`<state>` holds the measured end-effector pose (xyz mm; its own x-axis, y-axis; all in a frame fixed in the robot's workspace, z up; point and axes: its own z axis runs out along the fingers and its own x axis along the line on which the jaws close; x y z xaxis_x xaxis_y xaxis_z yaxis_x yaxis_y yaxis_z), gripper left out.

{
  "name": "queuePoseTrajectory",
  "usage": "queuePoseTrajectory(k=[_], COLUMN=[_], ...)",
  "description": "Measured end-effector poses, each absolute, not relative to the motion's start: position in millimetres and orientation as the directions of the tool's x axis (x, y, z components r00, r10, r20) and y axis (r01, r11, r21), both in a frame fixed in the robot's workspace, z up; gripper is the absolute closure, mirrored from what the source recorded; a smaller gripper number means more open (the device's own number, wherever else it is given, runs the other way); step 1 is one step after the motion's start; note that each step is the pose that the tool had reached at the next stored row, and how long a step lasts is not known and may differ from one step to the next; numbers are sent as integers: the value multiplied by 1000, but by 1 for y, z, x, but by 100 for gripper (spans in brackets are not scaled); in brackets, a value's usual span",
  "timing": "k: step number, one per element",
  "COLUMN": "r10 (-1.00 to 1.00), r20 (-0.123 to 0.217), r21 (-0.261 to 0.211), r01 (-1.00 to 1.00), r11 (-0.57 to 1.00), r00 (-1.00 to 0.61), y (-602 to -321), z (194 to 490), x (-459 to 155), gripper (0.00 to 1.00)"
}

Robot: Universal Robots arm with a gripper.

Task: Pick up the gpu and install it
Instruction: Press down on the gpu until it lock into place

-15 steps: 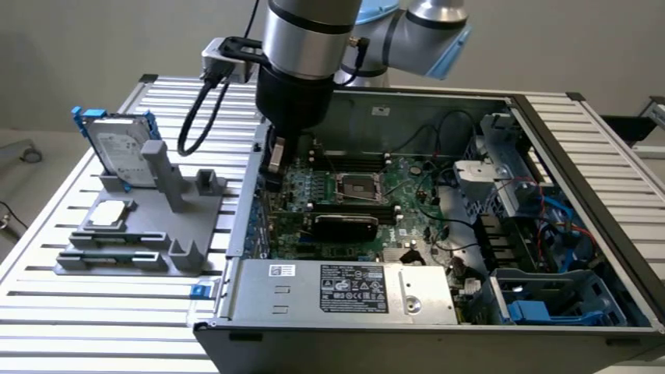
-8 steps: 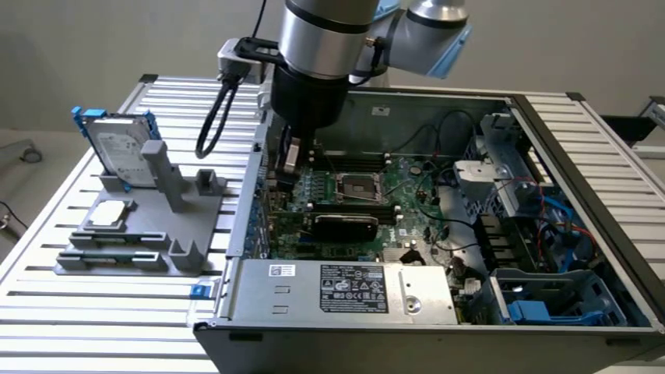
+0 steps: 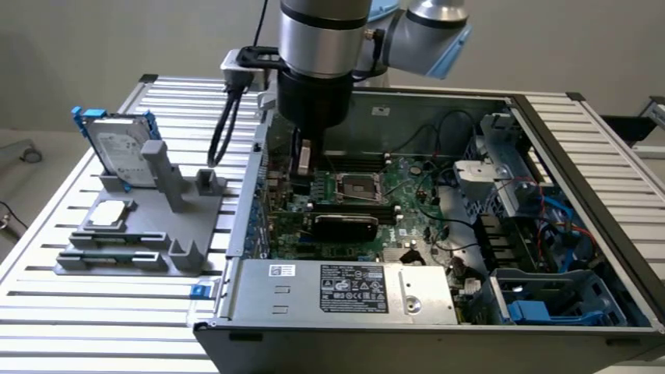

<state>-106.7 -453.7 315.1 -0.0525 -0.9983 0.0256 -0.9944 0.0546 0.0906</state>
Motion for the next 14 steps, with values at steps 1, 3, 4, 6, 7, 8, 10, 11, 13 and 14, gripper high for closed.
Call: queuePoseTrajectory(k=[1,3,4,6,7,8,10,11,13,14], r10=[-998,-999,-999,-999,-999,-999,-999,-999,-999,-999], r20=[25,23,23,20,18,18,18,18,18,18], r21=[73,46,42,40,40,40,40,40,40,40], r01=[-996,-998,-998,-998,-998,-998,-998,-998,-998,-998], r11=[51,47,46,45,45,45,45,45,45,45], r00=[-49,-46,-45,-44,-44,-44,-44,-44,-44,-44], y=[-454,-454,-454,-454,-454,-454,-454,-454,-454,-454], z=[315,315,315,316,316,316,316,316,316,316], x=[-107,-105,-103,-97,-97,-97,-97,-97,-97,-97], gripper=[89,89,89,89,89,89,89,89,89,89])
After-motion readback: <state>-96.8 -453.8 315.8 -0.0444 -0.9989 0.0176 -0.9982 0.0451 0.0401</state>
